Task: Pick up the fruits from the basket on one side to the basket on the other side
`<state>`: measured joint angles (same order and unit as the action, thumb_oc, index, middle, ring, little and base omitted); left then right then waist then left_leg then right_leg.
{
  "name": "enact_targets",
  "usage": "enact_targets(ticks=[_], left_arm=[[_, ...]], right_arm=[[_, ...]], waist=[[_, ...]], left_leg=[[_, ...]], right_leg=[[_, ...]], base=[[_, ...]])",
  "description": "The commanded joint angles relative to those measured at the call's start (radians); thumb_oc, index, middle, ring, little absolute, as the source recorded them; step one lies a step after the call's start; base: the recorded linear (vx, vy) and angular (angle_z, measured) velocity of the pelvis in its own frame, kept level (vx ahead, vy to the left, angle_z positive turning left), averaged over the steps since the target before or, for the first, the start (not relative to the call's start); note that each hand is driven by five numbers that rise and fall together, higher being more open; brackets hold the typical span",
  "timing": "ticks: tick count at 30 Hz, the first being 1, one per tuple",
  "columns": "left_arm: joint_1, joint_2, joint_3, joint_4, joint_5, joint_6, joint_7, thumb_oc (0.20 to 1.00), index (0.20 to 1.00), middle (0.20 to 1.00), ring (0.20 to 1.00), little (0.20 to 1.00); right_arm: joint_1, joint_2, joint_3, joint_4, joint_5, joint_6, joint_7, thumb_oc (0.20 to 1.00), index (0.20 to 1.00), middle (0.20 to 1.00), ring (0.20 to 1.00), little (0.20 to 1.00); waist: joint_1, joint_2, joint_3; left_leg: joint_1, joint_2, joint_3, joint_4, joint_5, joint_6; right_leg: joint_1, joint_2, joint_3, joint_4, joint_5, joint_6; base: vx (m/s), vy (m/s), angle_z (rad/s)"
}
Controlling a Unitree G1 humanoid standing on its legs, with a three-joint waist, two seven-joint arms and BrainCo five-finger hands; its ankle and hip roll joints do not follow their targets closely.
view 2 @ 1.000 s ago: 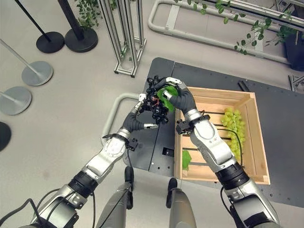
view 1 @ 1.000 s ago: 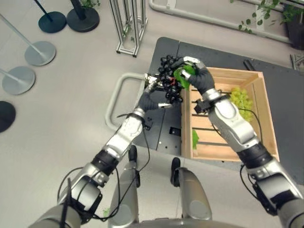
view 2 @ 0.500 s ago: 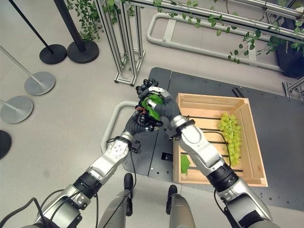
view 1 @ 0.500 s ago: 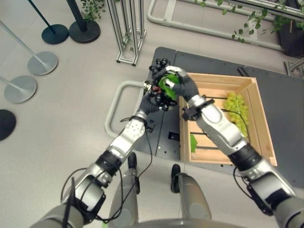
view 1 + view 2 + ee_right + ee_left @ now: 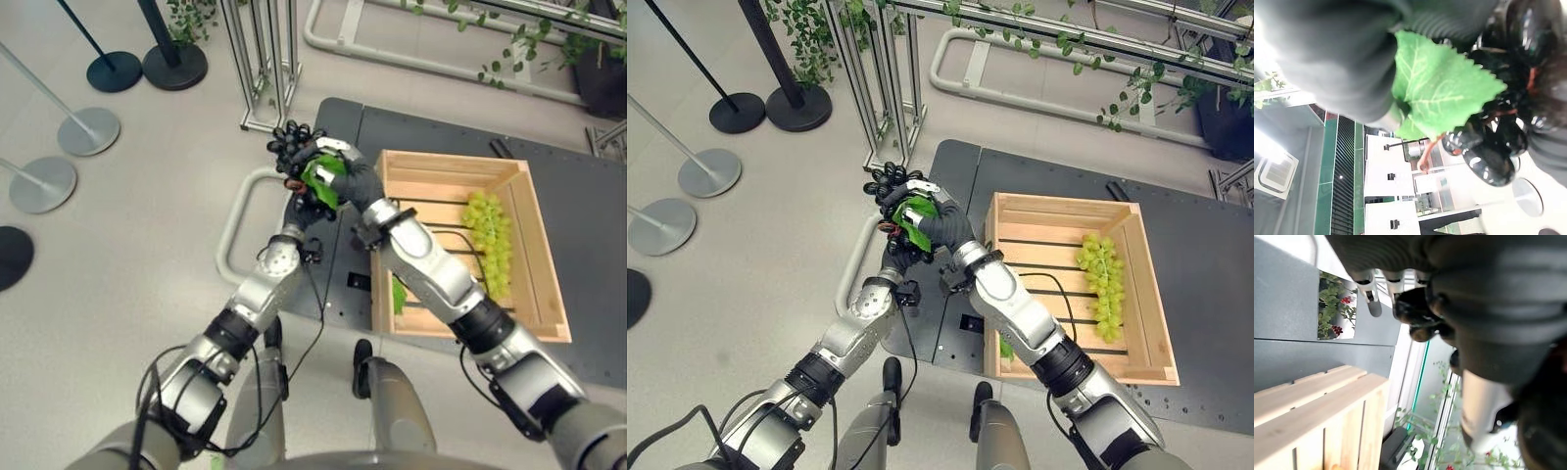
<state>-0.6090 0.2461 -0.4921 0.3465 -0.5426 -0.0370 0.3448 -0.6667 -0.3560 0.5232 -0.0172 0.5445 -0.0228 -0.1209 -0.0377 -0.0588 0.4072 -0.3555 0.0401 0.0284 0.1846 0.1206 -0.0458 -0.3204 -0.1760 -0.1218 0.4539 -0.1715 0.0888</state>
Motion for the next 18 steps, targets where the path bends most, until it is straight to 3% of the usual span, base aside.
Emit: enact_targets(ticks=[1, 2, 10, 18], left_arm=[[-0.08, -0.033, 0.01, -0.04, 0.065, -0.093, 0.012, 1.0, 1.0, 1.0, 1.0, 1.0], [-0.077, -0.014, 0.015, -0.068, 0.165, -0.089, 0.037, 1.0, 1.0, 1.0, 1.0, 1.0], [-0.019, 0.041, 0.041, -0.111, 0.362, -0.068, 0.015, 1.0, 1.0, 1.0, 1.0, 1.0], [0.099, 0.079, 0.106, -0.116, 0.352, -0.069, -0.043, 1.0, 1.0, 1.0, 1.0, 1.0]], right_arm=[[-0.056, 0.06, 0.016, -0.04, -0.031, -0.067, -0.003, 0.2, 0.2, 0.2, 0.2, 0.2], [-0.053, 0.054, 0.01, -0.045, -0.022, -0.073, -0.002, 0.2, 0.2, 0.2, 0.2, 0.2], [-0.002, -0.036, -0.11, -0.103, -0.015, -0.112, -0.009, 0.2, 0.2, 0.2, 0.2, 0.2], [0.034, -0.132, -0.254, -0.094, -0.061, -0.101, -0.005, 0.2, 0.2, 0.2, 0.2, 0.2]], waist=[[-0.008, -0.014, -0.077], [-0.005, -0.016, -0.076], [-0.004, -0.021, -0.083], [0.0, -0.023, -0.09]], left_leg=[[0.021, 0.019, -0.057, 0.104, -0.2, -0.029], [0.021, 0.018, -0.057, 0.106, -0.2, -0.029], [0.022, 0.016, -0.061, 0.104, -0.204, -0.025], [0.021, 0.014, -0.063, 0.107, -0.208, -0.023]], right_leg=[[0.03, -0.026, 0.045, -0.163, 0.068, 0.052], [0.031, -0.027, 0.043, -0.161, 0.068, 0.051], [0.032, -0.03, 0.04, -0.161, 0.067, 0.053], [0.034, -0.033, 0.037, -0.162, 0.069, 0.055]], base=[[0.0, 0.0, 0.0], [0.0, 0.0, 0.0], [0.0, 0.0, 0.0], [0.0, 0.0, 0.0]])
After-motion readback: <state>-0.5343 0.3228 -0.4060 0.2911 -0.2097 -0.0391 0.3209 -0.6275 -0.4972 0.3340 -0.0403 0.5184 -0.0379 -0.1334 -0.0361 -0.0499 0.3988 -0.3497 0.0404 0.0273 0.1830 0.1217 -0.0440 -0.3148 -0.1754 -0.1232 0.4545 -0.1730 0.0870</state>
